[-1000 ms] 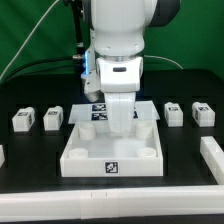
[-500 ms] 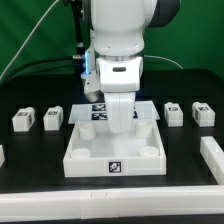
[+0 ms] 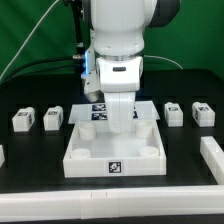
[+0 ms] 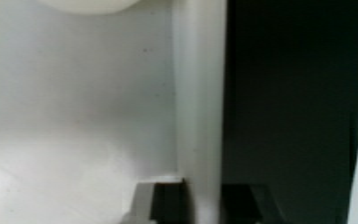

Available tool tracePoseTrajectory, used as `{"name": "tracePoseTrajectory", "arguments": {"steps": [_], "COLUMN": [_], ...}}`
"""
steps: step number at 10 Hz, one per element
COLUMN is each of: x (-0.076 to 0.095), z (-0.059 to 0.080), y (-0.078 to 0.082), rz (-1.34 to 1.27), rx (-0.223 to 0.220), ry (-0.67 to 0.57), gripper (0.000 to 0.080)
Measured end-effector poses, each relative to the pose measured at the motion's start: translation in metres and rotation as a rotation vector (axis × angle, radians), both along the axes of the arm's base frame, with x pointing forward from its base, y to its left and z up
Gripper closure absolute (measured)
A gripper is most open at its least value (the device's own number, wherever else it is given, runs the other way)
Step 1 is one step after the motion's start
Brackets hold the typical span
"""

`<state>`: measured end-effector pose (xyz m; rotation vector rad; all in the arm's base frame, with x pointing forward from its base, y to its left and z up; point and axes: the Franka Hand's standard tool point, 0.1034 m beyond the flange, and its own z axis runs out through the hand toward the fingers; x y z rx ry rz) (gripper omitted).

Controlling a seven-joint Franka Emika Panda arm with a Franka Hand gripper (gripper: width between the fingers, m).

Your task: Assemble one leg

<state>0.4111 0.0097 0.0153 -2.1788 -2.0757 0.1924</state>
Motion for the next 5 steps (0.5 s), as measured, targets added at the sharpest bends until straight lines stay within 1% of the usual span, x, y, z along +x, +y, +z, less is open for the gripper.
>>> {"name": "tracePoseTrajectory", "arguments": {"steps": [2,5], "x": [0.0,0.017], "z": [0.0,-0.001], "y": [0.001,0.024], "rz": [0.0,0.022], "rx": [0.0,0.014], "ry": [0.0,-0.021], "gripper": [0.073,0.0729]}}
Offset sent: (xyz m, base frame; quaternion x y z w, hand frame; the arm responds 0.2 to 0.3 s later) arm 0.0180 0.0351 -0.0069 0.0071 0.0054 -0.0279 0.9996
